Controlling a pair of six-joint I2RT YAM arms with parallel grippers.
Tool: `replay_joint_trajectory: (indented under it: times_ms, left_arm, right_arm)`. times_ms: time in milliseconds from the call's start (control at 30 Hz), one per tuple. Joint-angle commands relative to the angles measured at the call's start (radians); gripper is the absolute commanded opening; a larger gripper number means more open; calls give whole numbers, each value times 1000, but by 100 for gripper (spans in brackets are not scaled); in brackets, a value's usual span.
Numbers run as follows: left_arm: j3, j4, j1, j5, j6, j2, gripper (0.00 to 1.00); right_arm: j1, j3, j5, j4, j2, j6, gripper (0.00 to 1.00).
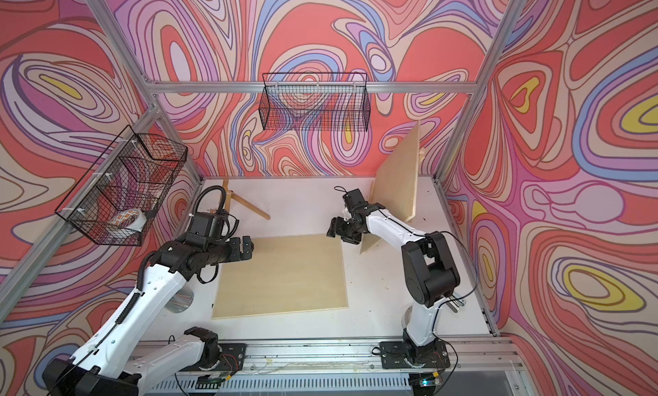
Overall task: Disassemble the easel
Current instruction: Place the drawing board at the center of the board.
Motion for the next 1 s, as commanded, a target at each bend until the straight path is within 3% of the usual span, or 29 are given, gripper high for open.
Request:
replay_joint_trajectory:
  times_ms: [0, 200, 400, 567, 833, 967]
  left_arm:
    - [-8, -20, -3, 7, -10, 4, 100]
    - [-10, -4, -4, 34, -9, -16, 100]
    - [-11, 14, -3, 17, -11, -83, 95]
    - [-61, 101, -3, 12, 1, -237, 93]
    - [-63, 87, 3, -173, -23, -324, 95]
    - [-53, 58, 14, -278, -47, -344, 100]
  right_arm:
    - [23, 8, -41, 57, -42, -12, 72]
    - [71, 40, -85, 186, -131, -68, 72]
    - [151, 48, -49, 489, -172, -52, 75]
    - [258, 213, 24, 563, -55, -69, 73]
    - [400, 579, 203, 481, 282, -75, 63]
    - [454, 657, 248, 521, 388, -74, 62]
